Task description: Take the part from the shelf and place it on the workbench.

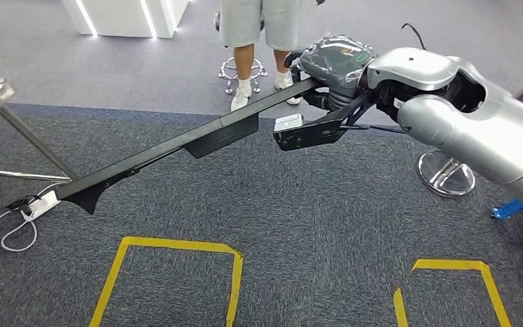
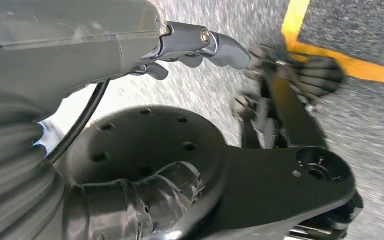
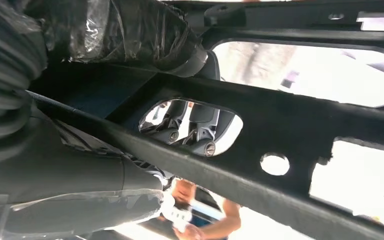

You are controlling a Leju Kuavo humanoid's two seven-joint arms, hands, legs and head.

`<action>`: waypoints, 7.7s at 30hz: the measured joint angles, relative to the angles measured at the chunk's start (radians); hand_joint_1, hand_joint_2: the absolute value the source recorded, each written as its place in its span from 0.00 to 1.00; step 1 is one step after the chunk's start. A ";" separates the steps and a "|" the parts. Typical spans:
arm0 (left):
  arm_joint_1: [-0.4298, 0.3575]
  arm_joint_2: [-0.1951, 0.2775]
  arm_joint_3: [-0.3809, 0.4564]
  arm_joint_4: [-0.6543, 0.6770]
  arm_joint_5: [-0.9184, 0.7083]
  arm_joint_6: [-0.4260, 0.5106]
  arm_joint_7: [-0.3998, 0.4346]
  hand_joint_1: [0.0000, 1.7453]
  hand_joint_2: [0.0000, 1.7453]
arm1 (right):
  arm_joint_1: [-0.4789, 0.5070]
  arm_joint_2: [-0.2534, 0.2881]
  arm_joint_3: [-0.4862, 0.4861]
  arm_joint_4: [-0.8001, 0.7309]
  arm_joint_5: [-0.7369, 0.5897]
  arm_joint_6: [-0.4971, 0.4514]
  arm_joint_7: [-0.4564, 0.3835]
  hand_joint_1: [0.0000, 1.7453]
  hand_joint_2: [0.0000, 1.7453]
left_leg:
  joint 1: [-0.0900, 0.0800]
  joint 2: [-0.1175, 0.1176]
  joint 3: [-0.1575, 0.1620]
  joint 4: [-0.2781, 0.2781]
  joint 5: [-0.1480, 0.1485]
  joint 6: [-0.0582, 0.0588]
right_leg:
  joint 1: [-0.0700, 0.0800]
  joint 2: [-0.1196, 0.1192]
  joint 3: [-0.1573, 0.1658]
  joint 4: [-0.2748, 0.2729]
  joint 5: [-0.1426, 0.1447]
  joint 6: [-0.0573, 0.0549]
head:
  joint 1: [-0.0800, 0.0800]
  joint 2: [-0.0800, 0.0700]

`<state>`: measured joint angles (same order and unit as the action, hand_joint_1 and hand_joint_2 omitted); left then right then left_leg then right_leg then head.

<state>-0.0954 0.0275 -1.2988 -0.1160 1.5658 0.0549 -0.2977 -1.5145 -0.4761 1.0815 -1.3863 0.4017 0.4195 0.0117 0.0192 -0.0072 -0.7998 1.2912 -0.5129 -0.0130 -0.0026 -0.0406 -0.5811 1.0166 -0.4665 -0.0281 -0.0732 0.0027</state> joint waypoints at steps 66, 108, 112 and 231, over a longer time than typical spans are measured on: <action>0.004 -0.008 0.000 0.000 0.005 -0.006 0.005 0.00 1.00 | -0.240 0.196 0.136 0.187 0.069 0.107 0.046 1.00 1.00 | -0.015 0.021 0.083 -0.099 0.038 0.014 | -0.015 -0.024 -0.039 0.047 -0.009 0.018 | -0.013 0.000; 0.009 -0.001 0.018 0.001 0.003 -0.012 0.014 0.00 1.00 | -0.397 0.218 0.145 0.316 0.014 0.099 0.041 1.00 1.00 | -0.012 0.008 0.197 -0.295 0.088 0.044 | -0.019 0.037 -0.128 0.247 -0.118 0.044 | -0.009 0.000; 0.007 -0.001 0.028 0.001 -0.001 -0.004 0.046 0.00 1.00 | -0.396 0.217 0.146 0.323 0.018 0.093 0.044 1.00 1.00 | -0.014 -0.003 0.200 -0.278 0.073 0.044 | -0.020 0.038 -0.129 0.204 -0.039 0.042 | -0.009 0.000; 0.008 0.014 0.003 0.005 0.003 0.020 0.072 0.00 1.00 | -0.325 0.258 0.203 0.371 0.017 0.100 0.066 1.00 1.00 | -0.015 0.001 0.187 -0.287 0.095 0.058 | -0.023 0.040 -0.095 0.252 -0.120 0.044 | -0.008 0.000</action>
<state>-0.0878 0.0420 -1.2957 -0.1114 1.5691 0.0749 -0.2262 -1.8392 -0.2179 1.2844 -1.0151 0.4188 0.5191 0.0781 0.0043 -0.0063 -0.6132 1.0042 -0.4179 0.0453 -0.0253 -0.0008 -0.6756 1.2687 -0.5862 0.0155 -0.0816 0.0025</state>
